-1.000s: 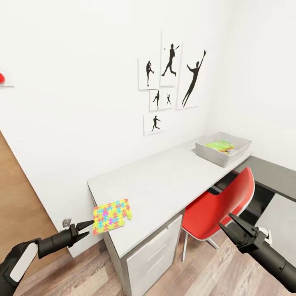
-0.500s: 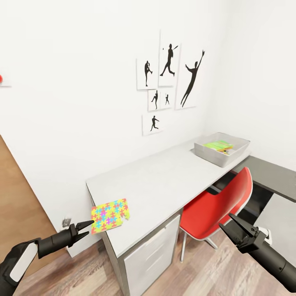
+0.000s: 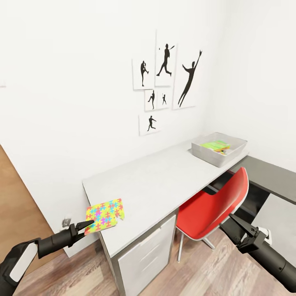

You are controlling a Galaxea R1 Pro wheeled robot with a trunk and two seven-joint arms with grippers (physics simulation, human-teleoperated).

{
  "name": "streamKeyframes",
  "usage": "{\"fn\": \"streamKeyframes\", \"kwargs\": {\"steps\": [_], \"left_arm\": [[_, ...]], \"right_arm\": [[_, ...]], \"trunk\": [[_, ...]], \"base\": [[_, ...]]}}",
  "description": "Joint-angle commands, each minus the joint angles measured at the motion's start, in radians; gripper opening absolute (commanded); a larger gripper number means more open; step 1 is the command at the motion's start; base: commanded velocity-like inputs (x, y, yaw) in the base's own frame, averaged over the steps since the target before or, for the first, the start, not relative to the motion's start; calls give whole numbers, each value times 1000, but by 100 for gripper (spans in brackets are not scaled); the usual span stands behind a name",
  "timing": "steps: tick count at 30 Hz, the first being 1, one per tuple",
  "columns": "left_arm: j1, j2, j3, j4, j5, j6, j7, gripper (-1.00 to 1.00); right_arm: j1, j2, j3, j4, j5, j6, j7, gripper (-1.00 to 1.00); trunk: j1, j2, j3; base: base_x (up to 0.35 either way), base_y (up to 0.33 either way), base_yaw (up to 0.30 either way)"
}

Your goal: Put all the toys in the child's room - the three board games (two on the bed and one on the table), the two jigsaw puzzles on the table, and the tennis ball on the table - inside the toy box on the table in the child's room.

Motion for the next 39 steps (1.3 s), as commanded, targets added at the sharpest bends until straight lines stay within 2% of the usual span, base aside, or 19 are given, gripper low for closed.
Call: {"fn": "streamKeyframes", "kwargs": {"steps": [1,12,13,22,32,39], "left_arm": [[-1,0,1,0,1,5,-2,100],[-1,0,1,0,1,4,-2,100],[-1,0,1,0,0,4,-2,-100],[-1,1,1,0,-1,5,-3,-100],[-1,2,1,0,1,7,-4,-100],[-1,3,0,0,1,13,-22,-100]], "right_arm": [[0,0,-1,0,3,3,4,100],[0,0,-1,0,3,3,4,100],[0,0,-1,0,3,3,4,100],[0,0,-1,0,3,2,4,100],[0,0,-1,0,3,2,4,100],[0,0,-1,0,3,2,4,100]], "trunk": [[0,0,-1],[0,0,-1],[0,0,-1],[0,0,-1],[-38,70,31],[-38,70,31]], "base": [[0,-4,0],[0,-1,0],[0,0,0],[0,0,0],[0,0,0],[0,0,0]]}}
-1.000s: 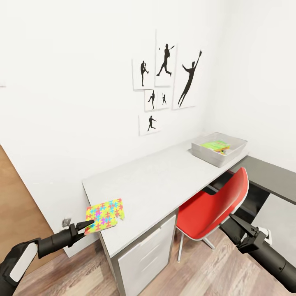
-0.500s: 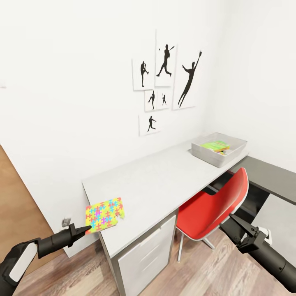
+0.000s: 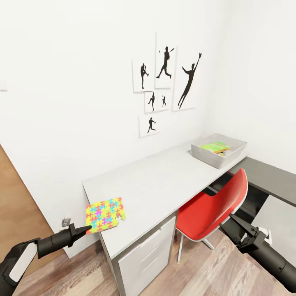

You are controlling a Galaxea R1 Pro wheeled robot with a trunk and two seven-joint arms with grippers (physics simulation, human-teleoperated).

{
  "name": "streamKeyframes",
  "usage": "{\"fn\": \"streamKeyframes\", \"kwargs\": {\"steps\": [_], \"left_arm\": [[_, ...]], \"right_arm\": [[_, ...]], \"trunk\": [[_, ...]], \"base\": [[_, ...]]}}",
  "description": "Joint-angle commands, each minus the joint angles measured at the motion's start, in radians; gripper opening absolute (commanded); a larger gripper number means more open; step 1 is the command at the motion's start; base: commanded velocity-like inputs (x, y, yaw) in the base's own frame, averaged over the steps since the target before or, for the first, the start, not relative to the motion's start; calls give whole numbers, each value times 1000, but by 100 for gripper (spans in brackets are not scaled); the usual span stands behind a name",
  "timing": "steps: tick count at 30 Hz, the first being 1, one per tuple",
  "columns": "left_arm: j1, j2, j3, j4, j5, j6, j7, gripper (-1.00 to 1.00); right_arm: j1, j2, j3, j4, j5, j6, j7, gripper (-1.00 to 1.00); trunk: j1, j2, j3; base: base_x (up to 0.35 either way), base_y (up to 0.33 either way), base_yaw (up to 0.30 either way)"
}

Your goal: Put all the toys in the child's room - the three board games (two on the bed and one on the table), the two jigsaw puzzles on the table, and the tennis ball on the table - inside the toy box on the table in the child's room.

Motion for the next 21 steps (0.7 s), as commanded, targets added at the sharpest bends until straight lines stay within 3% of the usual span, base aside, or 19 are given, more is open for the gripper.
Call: {"fn": "streamKeyframes", "kwargs": {"steps": [1,5,9,13,15,17,21], "left_arm": [[-1,0,1,0,-2,11,-4,-100],[-4,1,1,0,-2,42,-4,-100],[-21,5,1,0,-5,112,-5,-100],[-27,17,3,-2,-2,139,-7,-100],[-30,28,2,-20,4,166,-29,-100],[-32,34,1,-75,10,185,-90,-100],[-52,37,-2,-116,6,190,-132,-100]], "right_arm": [[0,0,-1,0,3,3,4,100],[0,0,0,0,3,3,4,100],[0,0,-1,0,4,3,4,100],[0,1,0,0,4,0,4,100],[0,0,-1,0,4,-1,4,100],[0,0,-2,0,5,1,4,100],[0,0,-3,-1,5,1,4,100]], "trunk": [[0,-1,-1],[0,-1,-1],[-15,27,12],[-31,55,24],[-38,69,31],[-46,83,37],[-61,111,49]], "base": [[0,0,0],[0,0,0],[0,0,0],[0,0,0],[0,0,0],[0,0,0],[0,0,0]]}}
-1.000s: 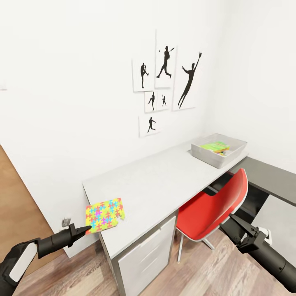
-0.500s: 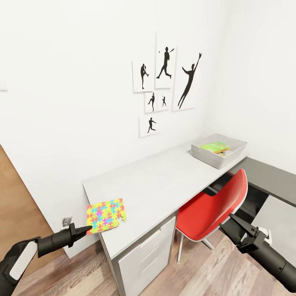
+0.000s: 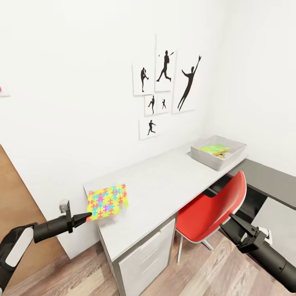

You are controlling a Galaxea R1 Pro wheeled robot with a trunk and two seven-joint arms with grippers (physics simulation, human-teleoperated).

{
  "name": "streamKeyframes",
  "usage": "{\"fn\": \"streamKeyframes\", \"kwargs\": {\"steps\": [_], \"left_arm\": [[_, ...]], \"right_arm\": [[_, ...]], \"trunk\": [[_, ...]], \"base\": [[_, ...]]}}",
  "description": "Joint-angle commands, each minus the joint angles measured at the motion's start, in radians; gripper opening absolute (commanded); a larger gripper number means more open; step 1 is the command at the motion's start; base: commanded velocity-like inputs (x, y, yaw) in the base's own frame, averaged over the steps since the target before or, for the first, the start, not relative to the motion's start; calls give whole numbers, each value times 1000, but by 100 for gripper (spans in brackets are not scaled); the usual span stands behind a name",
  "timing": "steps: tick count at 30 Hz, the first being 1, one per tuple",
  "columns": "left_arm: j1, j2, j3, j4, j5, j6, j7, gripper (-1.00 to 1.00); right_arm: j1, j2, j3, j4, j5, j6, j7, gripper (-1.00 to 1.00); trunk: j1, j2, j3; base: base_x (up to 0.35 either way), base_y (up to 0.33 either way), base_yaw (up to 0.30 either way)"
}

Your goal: Put all the toys in the child's room - the three board games (two on the bed and one on the table), the two jigsaw puzzles on the table, and the tennis ball on the table - inside the toy box on the table in the child's room.

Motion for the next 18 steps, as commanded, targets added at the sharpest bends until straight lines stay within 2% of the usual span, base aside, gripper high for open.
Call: {"fn": "streamKeyframes", "kwargs": {"steps": [1,5,7,10,18], "left_arm": [[-6,1,-1,-2,-10,3,-8,-100],[-28,31,-9,-10,-6,3,-19,-100],[-35,44,-33,-12,-5,3,-22,-100],[-38,51,-46,-13,-3,3,-28,-100],[-43,65,-57,-14,-11,3,-153,-100]], "right_arm": [[0,0,0,0,3,3,4,100],[0,2,2,-1,3,-2,4,100],[0,9,7,-1,3,-15,3,100],[0,18,25,-1,5,-23,3,100],[0,28,67,-1,5,-30,3,100]], "trunk": [[-4,7,2],[-19,35,15],[-27,49,21],[-38,70,31],[-69,126,56]], "base": [[0,0,0],[0,0,0],[0,0,0],[0,0,0],[0,0,0]]}}
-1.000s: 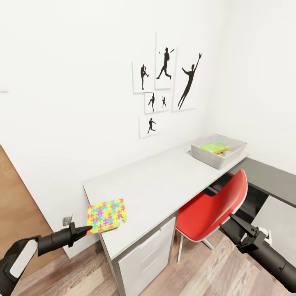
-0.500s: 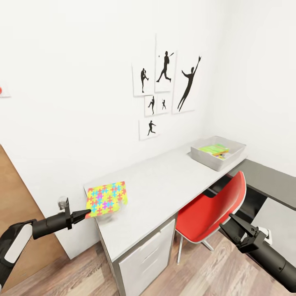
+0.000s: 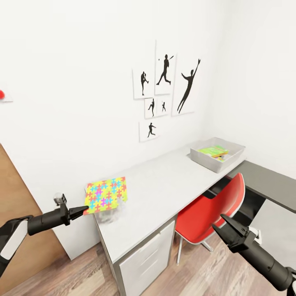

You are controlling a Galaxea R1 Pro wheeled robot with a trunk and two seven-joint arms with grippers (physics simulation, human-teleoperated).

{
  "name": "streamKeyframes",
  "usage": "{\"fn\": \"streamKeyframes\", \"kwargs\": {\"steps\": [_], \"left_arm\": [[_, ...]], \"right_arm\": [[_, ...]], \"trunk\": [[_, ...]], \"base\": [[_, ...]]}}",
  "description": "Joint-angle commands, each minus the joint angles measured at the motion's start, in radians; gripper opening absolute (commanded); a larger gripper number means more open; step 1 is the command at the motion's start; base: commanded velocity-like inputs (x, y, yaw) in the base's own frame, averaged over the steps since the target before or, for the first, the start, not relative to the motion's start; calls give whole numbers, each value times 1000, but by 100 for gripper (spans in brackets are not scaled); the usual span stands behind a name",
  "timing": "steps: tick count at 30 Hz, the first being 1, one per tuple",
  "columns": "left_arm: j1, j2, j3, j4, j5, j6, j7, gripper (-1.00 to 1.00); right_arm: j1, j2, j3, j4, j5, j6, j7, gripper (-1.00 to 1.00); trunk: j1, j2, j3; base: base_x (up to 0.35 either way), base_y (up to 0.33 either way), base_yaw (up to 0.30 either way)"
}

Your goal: Put all the toys in the child's room - the three board games (two on the bed and one on the table), the two jigsaw puzzles on the table, and the tennis ball on the table - inside the toy box on the table in the child's room.

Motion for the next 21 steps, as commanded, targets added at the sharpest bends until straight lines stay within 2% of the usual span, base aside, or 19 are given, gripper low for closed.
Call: {"fn": "streamKeyframes", "kwargs": {"steps": [1,3,5,6,8,21], "left_arm": [[-1,4,0,0,-3,4,-10,-100],[-1,14,0,0,-4,4,-18,-100],[-1,20,0,0,-4,4,-22,-100],[-1,22,0,0,-4,4,-22,-100],[-1,24,0,0,-4,4,-23,-100],[-1,50,1,-1,3,4,-25,-100]], "right_arm": [[0,1,12,0,2,3,3,100],[0,15,49,-1,2,-8,3,100],[0,55,91,-1,2,-45,2,100],[0,69,104,-1,3,-63,-1,100],[0,80,118,-2,4,-82,-16,100],[0,83,119,-2,5,-98,-39,100]], "trunk": [[-4,7,2],[-12,21,9],[-19,35,15],[-23,42,18],[-31,56,24],[-81,147,79]], "base": [[0,0,0],[0,0,0],[0,0,0],[0,0,0],[0,0,0],[0,0,-77]]}}
